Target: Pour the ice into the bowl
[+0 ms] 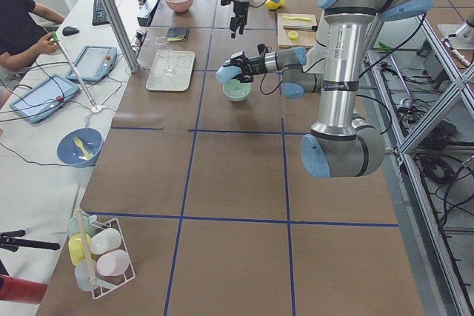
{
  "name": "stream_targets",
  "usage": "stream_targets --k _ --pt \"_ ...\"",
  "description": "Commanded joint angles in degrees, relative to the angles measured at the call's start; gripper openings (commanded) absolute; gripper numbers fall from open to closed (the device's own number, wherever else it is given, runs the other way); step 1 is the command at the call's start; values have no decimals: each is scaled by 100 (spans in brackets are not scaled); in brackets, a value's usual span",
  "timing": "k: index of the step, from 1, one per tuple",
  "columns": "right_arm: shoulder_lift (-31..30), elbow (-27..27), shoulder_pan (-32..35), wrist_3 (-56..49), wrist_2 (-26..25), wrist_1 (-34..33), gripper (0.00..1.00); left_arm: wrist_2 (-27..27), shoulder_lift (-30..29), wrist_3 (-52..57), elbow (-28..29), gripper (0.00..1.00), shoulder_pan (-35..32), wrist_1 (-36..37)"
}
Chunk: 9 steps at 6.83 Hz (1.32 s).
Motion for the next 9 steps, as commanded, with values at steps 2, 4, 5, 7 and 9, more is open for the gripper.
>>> stream_targets --k 2,4,5,7,9 --pt "388 -100 -473 35 -531 -8 100 -726 860 -1053 -63 0 -527 -757" --pt "923 -581 -729 35 -718 -8 100 -1969 1369 -2785 -63 0 -1098 -1247" --pt "1169 -845 -834 87 -762 -8 100 -2123 1668 -3257 -37 0 -1196 -1616" --pt "1547 -1170 -1203 149 -1445 1 100 -2142 2109 -5254 34 0 -1241 -1909" --pt "2285 -2038 -1388 298 -1596 88 100 -2142 2163 -6707 374 0 -1267 -1910"
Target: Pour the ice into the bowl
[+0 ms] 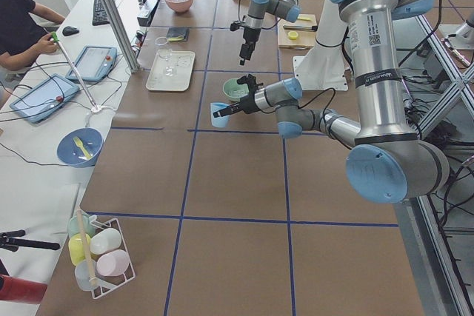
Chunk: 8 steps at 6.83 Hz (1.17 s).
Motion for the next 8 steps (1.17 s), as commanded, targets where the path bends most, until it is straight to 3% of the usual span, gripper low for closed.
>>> stream_targets --k 1,2,3,5,6,8 --pt "456 -1011 -261 191 -376 854 100 -153 57 -1458 257 0 -94 -14" --pt "787 -1538 -280 296 -396 1019 100 -685 66 -1506 257 0 -478 -14" --pt "929 -1665 -263 245 -361 890 100 -1038 66 -1498 257 0 -647 -14" --pt "948 -1658 -184 -307 -317 240 100 -1051 57 -1498 266 0 -649 -23" --pt "966 -1658 -36 -553 48 -136 100 -1051 57 -1498 266 0 -649 -14" --pt "992 -1832 62 -774 158 -280 100 -1051 49 -1498 275 0 -649 -23"
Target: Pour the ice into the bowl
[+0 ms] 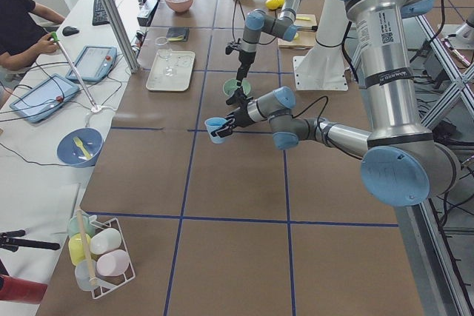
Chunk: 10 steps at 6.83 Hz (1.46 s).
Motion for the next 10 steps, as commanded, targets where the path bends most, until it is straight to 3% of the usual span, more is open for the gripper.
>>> stream_targets --k 1,2,3,4,5,7,10 --pt "14 -307 40 -222 29 -79 100 -1 -3 0 -3 0 -1 -2" --pt "23 -387 40 -231 38 -70 100 -1 -3 0 6 0 -1 7" --pt "32 -388 40 -145 38 -70 61 7 -30 -44 145 0 -1 -11" --pt "32 -388 40 -178 46 -70 5 7 -30 -392 320 0 -1 -385" --pt "32 -353 40 -205 81 -61 0 -1 -38 -483 627 0 8 -833" --pt "32 -248 49 -214 117 -44 0 7 -65 -527 735 0 17 -890" --pt "-3 208 259 -214 406 -96 0 86 -100 -1955 1077 0 69 -1101"
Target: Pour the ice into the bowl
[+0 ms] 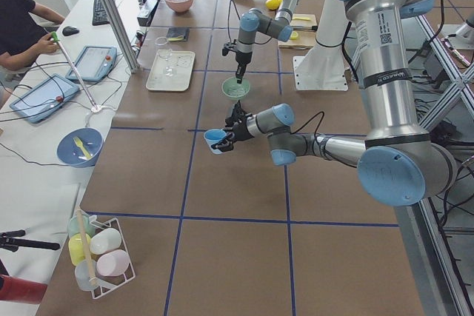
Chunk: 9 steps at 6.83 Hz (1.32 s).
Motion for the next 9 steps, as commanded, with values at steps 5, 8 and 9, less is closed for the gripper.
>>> stream_targets --k 5,8,9 --pt "-2136 3137 988 -369 602 -816 0 1550 7 -1570 739 0 949 -473" --pt "-2685 3544 1489 -738 917 -824 0 1684 -2 -1764 961 0 1082 -491" --pt "-2712 3545 1612 -747 997 -824 0 1685 7 -1764 969 4 1082 -517"
